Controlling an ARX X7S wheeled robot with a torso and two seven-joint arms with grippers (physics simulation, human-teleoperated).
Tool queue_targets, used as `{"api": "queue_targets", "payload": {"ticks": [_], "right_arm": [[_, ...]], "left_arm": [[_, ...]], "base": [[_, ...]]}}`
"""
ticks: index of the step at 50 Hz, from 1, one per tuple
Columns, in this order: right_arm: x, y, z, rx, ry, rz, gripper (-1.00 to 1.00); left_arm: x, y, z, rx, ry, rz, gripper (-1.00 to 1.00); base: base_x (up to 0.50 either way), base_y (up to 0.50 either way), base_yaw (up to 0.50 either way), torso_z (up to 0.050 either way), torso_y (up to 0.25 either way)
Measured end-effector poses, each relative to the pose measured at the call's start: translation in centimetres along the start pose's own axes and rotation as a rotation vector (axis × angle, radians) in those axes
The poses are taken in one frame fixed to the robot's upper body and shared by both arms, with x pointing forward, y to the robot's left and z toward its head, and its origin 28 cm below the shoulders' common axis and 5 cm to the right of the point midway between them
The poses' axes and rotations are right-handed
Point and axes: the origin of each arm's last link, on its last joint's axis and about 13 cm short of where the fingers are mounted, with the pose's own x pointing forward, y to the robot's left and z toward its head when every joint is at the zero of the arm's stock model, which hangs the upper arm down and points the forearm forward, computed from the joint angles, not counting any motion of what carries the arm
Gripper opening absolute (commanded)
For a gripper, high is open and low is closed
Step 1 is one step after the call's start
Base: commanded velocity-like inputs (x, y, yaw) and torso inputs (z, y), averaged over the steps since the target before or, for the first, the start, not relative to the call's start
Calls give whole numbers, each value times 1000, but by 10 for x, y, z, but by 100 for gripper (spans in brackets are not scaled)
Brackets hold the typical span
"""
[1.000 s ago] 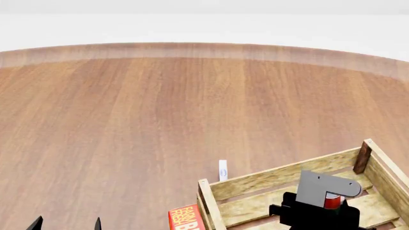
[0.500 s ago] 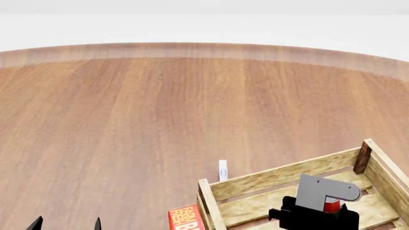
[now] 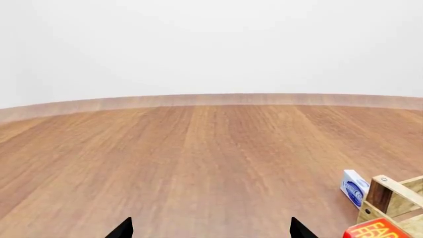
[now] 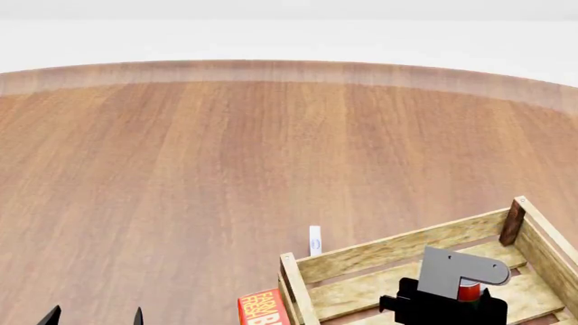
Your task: Pick up the tomato sauce, and put it in the wooden tray.
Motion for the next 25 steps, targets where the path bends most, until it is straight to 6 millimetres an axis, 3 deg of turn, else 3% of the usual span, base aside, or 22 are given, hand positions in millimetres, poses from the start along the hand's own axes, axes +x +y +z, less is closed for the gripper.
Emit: {"api": "queue_targets", "payload": {"ticks": [14, 15, 25], "right_arm": [[0, 0, -1, 13, 8, 22, -100], [0, 0, -1, 13, 9, 22, 100], [0, -1, -1, -10, 4, 23, 100]], "left_arm": [[0, 0, 0, 0, 1, 0, 100], [0, 0, 0, 0, 1, 0, 100], [0, 0, 0, 0, 0, 0, 100]], "base": [[0, 0, 0, 0, 1], [0, 0, 0, 0, 0], [0, 0, 0, 0, 0]]}}
